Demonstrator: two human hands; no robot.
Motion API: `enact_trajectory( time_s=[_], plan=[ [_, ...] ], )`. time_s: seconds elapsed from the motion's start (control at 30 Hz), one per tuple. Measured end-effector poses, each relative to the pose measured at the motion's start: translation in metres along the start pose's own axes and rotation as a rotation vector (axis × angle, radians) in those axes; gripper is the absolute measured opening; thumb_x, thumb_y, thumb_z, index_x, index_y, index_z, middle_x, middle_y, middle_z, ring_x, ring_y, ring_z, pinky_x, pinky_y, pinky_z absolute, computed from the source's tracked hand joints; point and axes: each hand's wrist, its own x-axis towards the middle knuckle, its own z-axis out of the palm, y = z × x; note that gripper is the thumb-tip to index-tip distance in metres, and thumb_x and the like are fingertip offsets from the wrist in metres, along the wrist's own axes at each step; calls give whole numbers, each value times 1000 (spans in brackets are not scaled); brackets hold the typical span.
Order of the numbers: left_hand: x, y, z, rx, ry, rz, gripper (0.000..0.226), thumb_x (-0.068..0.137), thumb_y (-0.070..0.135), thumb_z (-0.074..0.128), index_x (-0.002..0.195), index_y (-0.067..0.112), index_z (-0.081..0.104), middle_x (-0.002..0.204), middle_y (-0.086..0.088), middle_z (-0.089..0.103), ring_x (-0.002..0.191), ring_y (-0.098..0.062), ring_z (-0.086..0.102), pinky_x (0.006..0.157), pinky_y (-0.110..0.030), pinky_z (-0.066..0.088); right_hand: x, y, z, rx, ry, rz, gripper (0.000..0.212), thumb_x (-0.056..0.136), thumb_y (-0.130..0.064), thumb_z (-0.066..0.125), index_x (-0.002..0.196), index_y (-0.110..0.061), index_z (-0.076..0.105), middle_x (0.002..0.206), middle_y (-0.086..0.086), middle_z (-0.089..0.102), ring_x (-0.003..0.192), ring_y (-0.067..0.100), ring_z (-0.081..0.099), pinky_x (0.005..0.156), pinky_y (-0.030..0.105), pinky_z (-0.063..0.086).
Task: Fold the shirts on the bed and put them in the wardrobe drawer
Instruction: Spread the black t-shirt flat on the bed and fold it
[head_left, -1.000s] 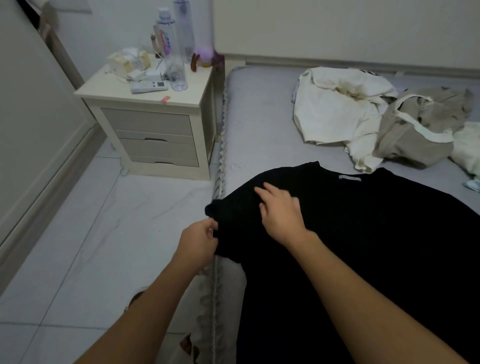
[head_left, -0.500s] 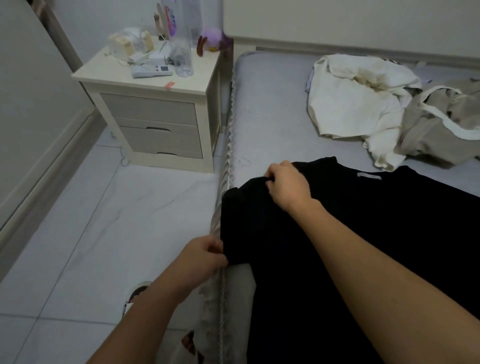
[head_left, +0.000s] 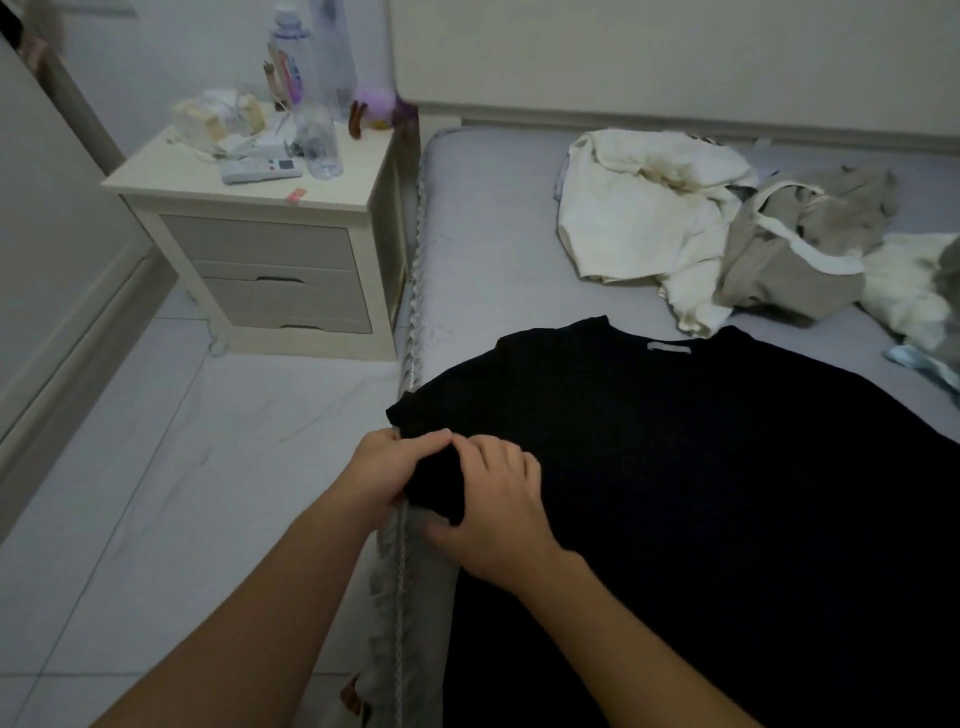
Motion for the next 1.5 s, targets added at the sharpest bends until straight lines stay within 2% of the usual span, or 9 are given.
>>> enact_trajectory(
  time_s=[0.17,0.37,0.53,0.67,0.87,1.0,1.2,1.37,1.5],
  plan=[
    [-3,10,13,-54,80,110,19,77,8,72,92,3,63,92,-30,64,90,-40,68,76,-49,57,7,-10,8,-66,41,69,88,82,-55,59,153,-19,22,138,-1,44,127,21,40,111,40,25],
    [-15,17,26,-183,27,279,16,85,0,66,93,13,71,100,-13,71,93,-25,67,84,-37,56,25,-11,-7,77,109,162,34,90,-27,59,123,-20,50,111,0,60,101,21,58,88,35,44],
    [-22,31,38,-511,-87,460,22,91,-3,55,95,15,66,103,-8,72,81,-22,72,70,-29,59,10,5,-42,1076,524,583,23,80,-2,64,95,-19,66,86,0,71,79,9,67,72,28,55],
    [-18,4,85,259,-27,656,38,94,6,54,125,27,60,131,1,61,120,-15,58,103,-31,46,-29,45,-56,1558,481,1020,49,82,-4,68,127,-21,57,109,6,70,96,24,69,81,37,57],
    [-10,-51,124,1460,-115,729,73,91,40,39,152,44,-2,163,4,-15,148,-27,-21,116,-53,-11,-52,93,-73,1139,413,1006,55,84,-26,71,133,-39,49,111,-16,55,96,4,57,79,26,50],
    [-5,-40,134,1285,-182,767,76,81,61,29,139,63,-20,161,13,-14,144,-14,-27,109,-47,-22,-64,156,-111,766,579,935,40,86,-25,68,122,-36,56,118,-13,60,91,-3,55,78,18,41],
    [-2,-54,143,1479,-90,674,68,90,71,4,141,41,-31,159,6,-29,145,-19,-28,116,-52,-15,-105,273,-187,199,674,1347,60,86,-33,64,139,-14,46,145,22,40,134,43,35,110,54,27],
    [-7,-42,156,1490,-163,700,90,66,87,-19,146,46,-21,154,11,-37,141,-18,-36,107,-50,-29,-128,323,-214,184,590,1439,79,89,-48,62,141,8,38,146,30,38,135,45,37,111,50,32],
    [-15,-45,170,1525,-121,676,81,82,80,-4,149,39,-20,156,4,-36,143,-24,-33,114,-54,-20,-126,332,-215,504,812,1324,64,85,-37,72,125,9,57,127,26,61,113,39,60,94,40,47]
  ],
)
